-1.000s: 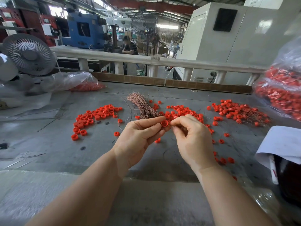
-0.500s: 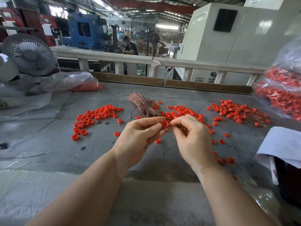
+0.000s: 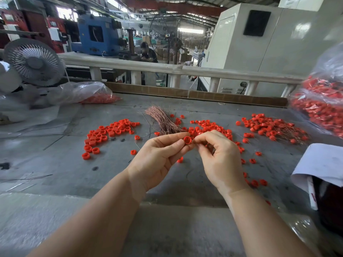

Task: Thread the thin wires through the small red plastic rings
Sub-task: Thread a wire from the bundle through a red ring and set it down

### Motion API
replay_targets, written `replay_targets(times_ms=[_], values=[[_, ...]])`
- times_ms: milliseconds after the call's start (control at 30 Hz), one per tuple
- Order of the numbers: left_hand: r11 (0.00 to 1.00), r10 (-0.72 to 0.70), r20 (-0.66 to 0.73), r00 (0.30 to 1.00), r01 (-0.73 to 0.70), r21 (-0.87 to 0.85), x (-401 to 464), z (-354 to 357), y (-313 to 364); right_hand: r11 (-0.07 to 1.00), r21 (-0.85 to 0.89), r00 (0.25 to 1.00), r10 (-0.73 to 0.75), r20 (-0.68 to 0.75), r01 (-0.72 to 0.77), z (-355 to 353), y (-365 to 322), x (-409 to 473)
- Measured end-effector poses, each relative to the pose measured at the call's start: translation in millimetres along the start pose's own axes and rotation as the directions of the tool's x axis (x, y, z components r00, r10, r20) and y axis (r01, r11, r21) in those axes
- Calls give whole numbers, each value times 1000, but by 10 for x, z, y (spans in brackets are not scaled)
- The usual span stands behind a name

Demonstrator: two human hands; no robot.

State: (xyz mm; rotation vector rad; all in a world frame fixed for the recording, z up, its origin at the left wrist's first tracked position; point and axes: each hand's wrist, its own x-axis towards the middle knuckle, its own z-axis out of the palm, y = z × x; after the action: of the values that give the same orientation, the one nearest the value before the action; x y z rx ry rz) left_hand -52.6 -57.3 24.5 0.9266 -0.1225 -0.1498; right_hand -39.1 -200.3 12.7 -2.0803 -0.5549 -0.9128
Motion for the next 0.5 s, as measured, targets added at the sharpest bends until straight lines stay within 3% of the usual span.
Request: replay_targets(times_ms=[500], values=[[999, 27, -25, 999, -26, 45, 14, -21, -13, 1000, -12, 1000, 9, 14, -8, -1, -5, -5]])
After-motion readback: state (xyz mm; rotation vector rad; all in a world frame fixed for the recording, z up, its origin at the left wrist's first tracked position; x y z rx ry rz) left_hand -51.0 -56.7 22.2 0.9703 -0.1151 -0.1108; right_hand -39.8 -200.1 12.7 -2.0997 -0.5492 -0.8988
